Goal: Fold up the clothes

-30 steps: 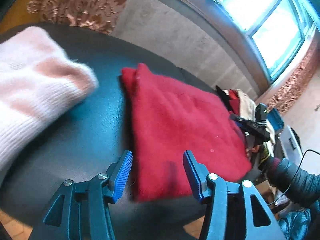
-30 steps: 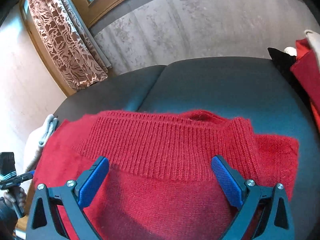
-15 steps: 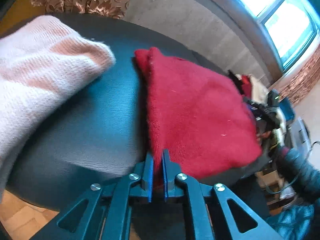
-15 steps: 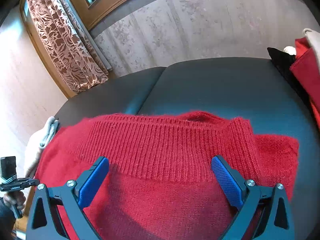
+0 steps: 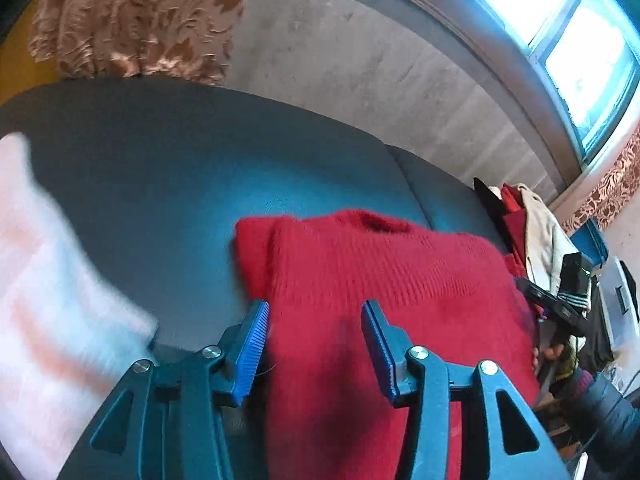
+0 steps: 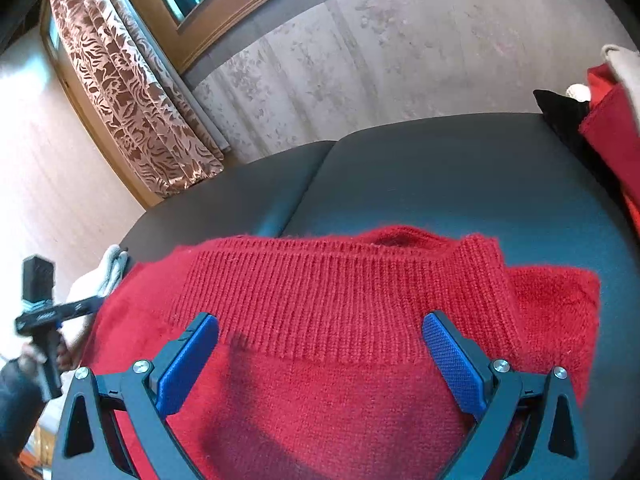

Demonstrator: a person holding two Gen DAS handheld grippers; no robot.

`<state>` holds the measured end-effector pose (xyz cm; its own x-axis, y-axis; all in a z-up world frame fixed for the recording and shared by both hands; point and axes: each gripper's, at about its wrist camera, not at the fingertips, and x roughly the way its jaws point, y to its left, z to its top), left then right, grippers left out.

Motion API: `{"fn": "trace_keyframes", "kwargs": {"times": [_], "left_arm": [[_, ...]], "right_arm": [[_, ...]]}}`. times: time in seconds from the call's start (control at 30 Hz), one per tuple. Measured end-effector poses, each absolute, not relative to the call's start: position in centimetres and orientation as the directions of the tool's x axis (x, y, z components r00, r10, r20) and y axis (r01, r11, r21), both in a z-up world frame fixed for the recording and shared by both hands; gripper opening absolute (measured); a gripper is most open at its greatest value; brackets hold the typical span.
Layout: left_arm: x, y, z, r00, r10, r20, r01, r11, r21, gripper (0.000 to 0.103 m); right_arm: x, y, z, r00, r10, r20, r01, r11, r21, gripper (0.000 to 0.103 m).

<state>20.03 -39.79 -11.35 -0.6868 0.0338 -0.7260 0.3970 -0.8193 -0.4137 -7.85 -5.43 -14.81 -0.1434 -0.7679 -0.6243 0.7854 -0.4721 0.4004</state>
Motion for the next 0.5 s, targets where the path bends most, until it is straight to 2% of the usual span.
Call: {"fn": "trace_keyframes", "kwargs": {"times": [0.03,0.07,0.1,0.2,0.3,0.4,0.47,0.5], "left_arm": [[19.2,-39.6,-11.5,-0.677,0.041,-0.735,0.389,-0.828,-0.405,0.042],[18.4,-39.5,-11.8,-0.659,0.036,-0.752,0.401,-0.829,-0.391,0.031],[17.7,-39.4,-12.0,-0.644,0.028,-0.765,0.412,-0.83,-0.377,0.007],[17.8,-39.2,-10.9,-0.668,-0.066,-0.742,0.455,-0.824,-0.336,0.006],[18.9,-40.5,-11.8,-0.636,-0.177,-0.751,0.574,-0.759,-0.308,0.006],[18.1,-40.3,-14.6,-0.547,-0.226,-0.806,0.622,-0.754,-0.211,0.007],[17.3,-39.3,-13.8,-0.514,-0.29,-0.807,0.627,-0.769,-0.123,0.006],[16.9,-38.8,-13.4,-0.5,-0.32,-0.805,0.632,-0.77,-0.088,0.011]], "right_arm": [[-7.9,-5.4,-14.8,-0.142,-0.77,-0.622,0.784,-0.471,0.404,0.103],[-7.9,-5.3,-14.8,-0.14,-0.772,-0.62,0.783,-0.47,0.407,0.103],[-7.9,-5.3,-14.8,-0.139,-0.773,-0.619,0.783,-0.469,0.409,0.103],[-7.8,-5.4,-14.8,-0.146,-0.767,-0.624,0.786,-0.473,0.397,0.103],[-7.6,-5.5,-14.8,-0.153,-0.761,-0.63,0.79,-0.477,0.385,0.103],[-7.6,-5.5,-14.9,-0.153,-0.761,-0.631,0.791,-0.477,0.383,0.103],[-7.6,-5.5,-14.9,-0.153,-0.761,-0.631,0.79,-0.477,0.385,0.103],[-7.6,-5.6,-14.9,-0.154,-0.759,-0.632,0.791,-0.479,0.382,0.103]]}}
